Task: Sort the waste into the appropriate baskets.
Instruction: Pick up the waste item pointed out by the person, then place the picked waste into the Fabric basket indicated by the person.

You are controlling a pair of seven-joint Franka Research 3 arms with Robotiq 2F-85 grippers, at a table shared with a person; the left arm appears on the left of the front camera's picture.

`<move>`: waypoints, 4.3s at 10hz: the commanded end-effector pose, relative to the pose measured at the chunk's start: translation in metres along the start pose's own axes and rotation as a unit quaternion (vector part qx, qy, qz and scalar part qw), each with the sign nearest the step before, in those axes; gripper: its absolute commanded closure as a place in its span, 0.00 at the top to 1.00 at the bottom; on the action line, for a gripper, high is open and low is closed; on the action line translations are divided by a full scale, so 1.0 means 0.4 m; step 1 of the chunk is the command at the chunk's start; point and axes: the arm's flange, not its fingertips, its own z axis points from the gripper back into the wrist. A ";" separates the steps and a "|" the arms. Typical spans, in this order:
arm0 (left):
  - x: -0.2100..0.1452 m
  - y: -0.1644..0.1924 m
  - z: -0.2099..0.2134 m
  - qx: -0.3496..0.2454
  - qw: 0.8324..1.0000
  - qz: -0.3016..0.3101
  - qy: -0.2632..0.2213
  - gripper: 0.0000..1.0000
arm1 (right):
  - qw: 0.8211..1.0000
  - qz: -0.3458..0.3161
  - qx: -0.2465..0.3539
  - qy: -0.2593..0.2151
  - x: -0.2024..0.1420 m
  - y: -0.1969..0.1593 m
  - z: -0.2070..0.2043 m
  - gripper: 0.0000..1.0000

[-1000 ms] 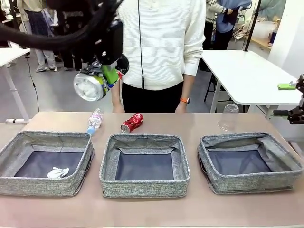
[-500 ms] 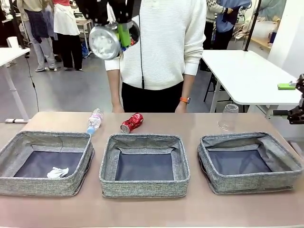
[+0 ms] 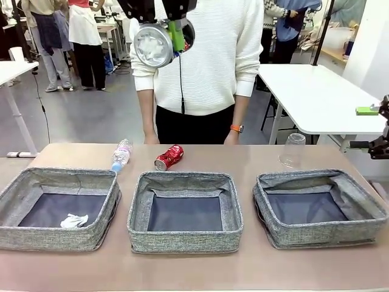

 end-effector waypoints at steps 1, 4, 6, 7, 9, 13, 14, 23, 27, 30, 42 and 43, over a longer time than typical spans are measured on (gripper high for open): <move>-0.011 0.012 0.005 0.008 1.000 -0.003 -0.002 0.35 | 1.000 0.004 0.010 -0.003 0.001 0.004 -0.004 1.00; -0.011 0.012 0.005 0.008 1.000 -0.003 -0.002 0.35 | 1.000 0.004 0.010 -0.003 0.001 0.004 -0.004 1.00; -0.011 0.012 0.005 0.008 1.000 -0.003 -0.002 0.35 | 1.000 0.004 0.010 -0.003 0.001 0.004 -0.004 1.00; -0.011 0.012 0.005 0.008 1.000 -0.003 -0.002 0.35 | 1.000 0.004 0.010 -0.003 0.001 0.004 -0.004 1.00; -0.011 0.012 0.005 0.008 1.000 -0.003 -0.002 0.35 | 1.000 0.004 0.010 -0.003 0.001 0.004 -0.004 1.00; -0.011 0.012 0.005 0.008 1.000 -0.003 -0.002 0.35 | 1.000 0.004 0.010 -0.003 0.001 0.004 -0.004 1.00; -0.011 0.012 0.005 0.008 1.000 -0.003 -0.002 0.35 | 1.000 0.004 0.010 -0.003 0.001 0.004 -0.004 1.00; -0.011 0.012 0.005 0.008 1.000 -0.003 -0.002 0.35 | 1.000 0.004 0.010 -0.003 0.001 0.004 -0.004 1.00; 0.001 0.013 -0.072 -0.021 0.999 -0.029 -0.005 0.35 | 1.000 -0.020 -0.011 0.007 0.018 -0.037 0.050 1.00; 0.038 -0.048 -0.318 -0.124 0.985 -0.120 -0.030 0.35 | 0.996 -0.060 0.017 -0.064 0.037 -0.109 0.360 1.00; 0.449 -0.469 -0.784 -0.026 0.956 -0.277 -0.095 0.35 | 0.986 -0.053 0.061 -0.145 -0.062 -0.149 0.554 1.00; 0.456 -0.455 -0.782 -0.028 0.958 -0.267 -0.102 0.35 | 0.986 -0.053 0.061 -0.145 -0.062 -0.149 0.554 1.00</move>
